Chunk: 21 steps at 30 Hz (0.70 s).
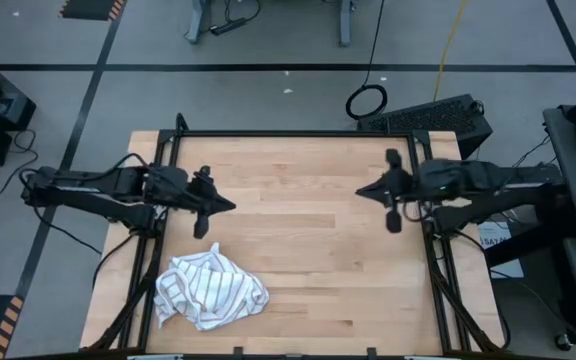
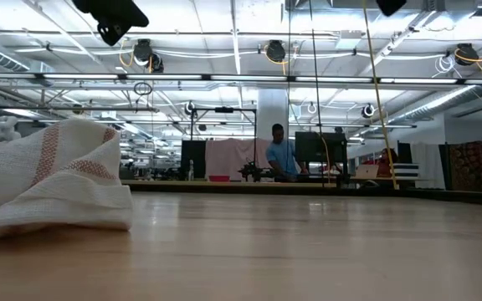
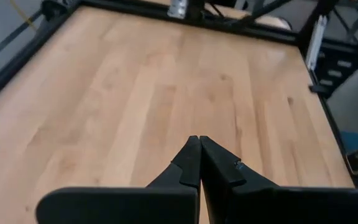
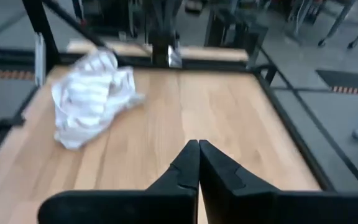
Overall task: Roll towel
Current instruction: Roll the white towel
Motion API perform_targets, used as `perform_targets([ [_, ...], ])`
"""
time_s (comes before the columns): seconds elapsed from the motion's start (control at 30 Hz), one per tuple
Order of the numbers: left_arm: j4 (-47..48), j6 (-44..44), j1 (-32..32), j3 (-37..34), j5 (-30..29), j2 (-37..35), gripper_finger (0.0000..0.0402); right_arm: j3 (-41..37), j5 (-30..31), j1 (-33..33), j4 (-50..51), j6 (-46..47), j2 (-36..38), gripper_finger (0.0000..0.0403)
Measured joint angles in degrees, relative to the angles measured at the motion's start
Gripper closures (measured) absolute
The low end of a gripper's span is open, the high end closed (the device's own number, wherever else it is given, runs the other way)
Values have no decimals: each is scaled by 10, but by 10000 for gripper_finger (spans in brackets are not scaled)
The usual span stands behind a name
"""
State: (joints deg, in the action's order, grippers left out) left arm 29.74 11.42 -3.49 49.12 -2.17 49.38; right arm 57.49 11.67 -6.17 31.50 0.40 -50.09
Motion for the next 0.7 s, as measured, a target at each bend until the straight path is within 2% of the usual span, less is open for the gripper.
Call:
perform_targets([
  [0.13, 2, 2, -26, 0, 0, 32, 395, -64, 0, -7, -40, 43, -25, 403],
  [0.23, 3, 9, -43, 0, -12, 59, 395, -126, 0, -17, -112, 77, -39, 403],
  [0.37, 17, 86, -50, 0, -65, 100, 395, -215, 0, -29, -222, 128, -70, 403],
  [0.43, 24, 130, -49, 0, -72, 122, 390, -251, 0, -35, -273, 152, -87, 403],
  [0.53, 49, 185, -51, 0, -68, 157, 365, -289, 0, -45, -330, 185, -117, 403],
  [0.7, 98, 262, -64, 0, -65, 217, 294, -301, 3, -62, -352, 209, -165, 403],
])
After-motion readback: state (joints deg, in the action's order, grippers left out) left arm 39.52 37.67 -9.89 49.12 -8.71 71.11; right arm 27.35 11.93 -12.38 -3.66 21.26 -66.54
